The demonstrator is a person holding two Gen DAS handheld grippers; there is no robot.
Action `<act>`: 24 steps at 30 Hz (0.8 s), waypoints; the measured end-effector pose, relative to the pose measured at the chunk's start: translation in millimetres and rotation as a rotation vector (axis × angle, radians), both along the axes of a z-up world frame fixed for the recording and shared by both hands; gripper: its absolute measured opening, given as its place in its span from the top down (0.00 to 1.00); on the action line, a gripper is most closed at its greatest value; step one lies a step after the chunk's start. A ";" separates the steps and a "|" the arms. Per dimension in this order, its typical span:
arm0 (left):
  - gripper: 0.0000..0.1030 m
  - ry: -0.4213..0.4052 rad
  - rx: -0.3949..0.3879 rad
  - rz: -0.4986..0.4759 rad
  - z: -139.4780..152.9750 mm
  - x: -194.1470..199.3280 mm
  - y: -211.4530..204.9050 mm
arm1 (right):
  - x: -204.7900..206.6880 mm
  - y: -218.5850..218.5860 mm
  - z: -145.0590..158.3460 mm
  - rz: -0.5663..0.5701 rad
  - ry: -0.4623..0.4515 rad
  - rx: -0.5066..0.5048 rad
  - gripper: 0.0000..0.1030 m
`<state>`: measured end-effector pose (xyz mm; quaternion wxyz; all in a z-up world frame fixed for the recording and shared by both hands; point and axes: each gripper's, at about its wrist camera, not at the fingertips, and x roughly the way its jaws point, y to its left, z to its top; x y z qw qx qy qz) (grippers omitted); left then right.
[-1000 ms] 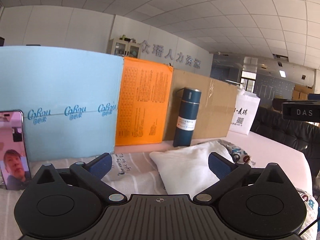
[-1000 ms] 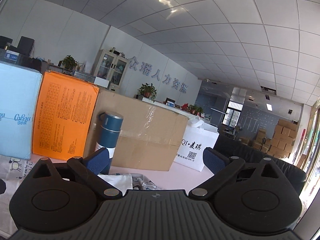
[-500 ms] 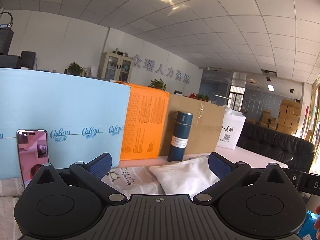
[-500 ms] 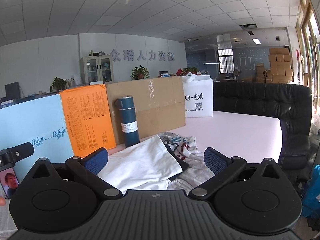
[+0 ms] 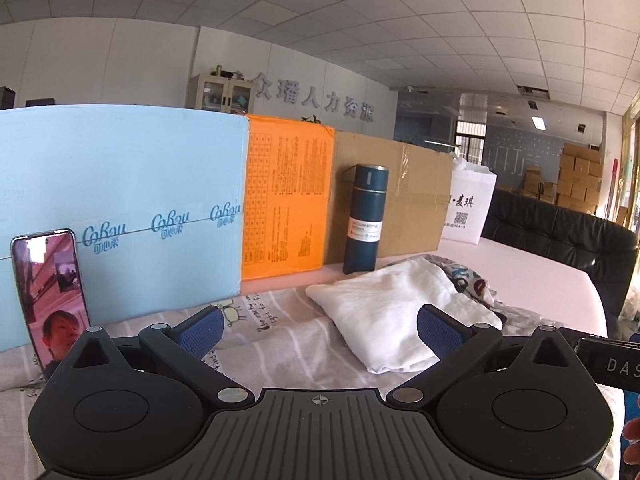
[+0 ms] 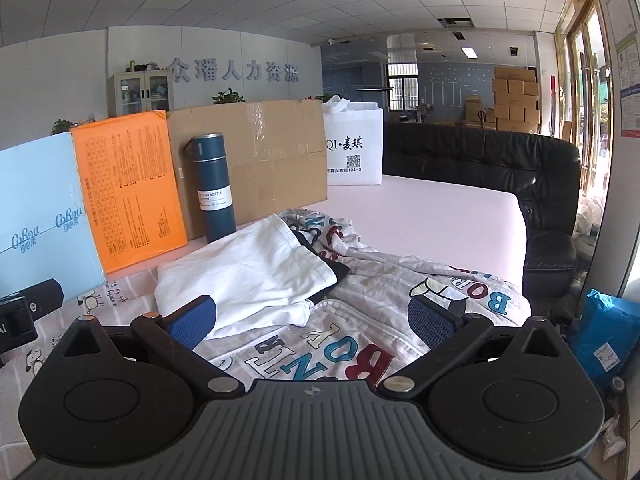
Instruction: Fold clothes
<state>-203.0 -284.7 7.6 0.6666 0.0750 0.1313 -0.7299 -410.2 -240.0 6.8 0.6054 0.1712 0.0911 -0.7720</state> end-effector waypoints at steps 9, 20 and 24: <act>0.00 -0.035 0.026 0.058 -13.2 1.0 -6.8 | 5.9 -26.8 -24.9 0.019 0.010 0.083 0.00; 0.00 -0.056 0.095 0.109 -30.9 -1.2 -17.4 | 11.0 -36.8 -36.5 0.087 0.018 0.136 0.00; 0.00 -0.077 0.099 0.115 -32.6 -3.9 -17.2 | 10.8 -35.9 -37.1 0.098 0.018 0.134 0.00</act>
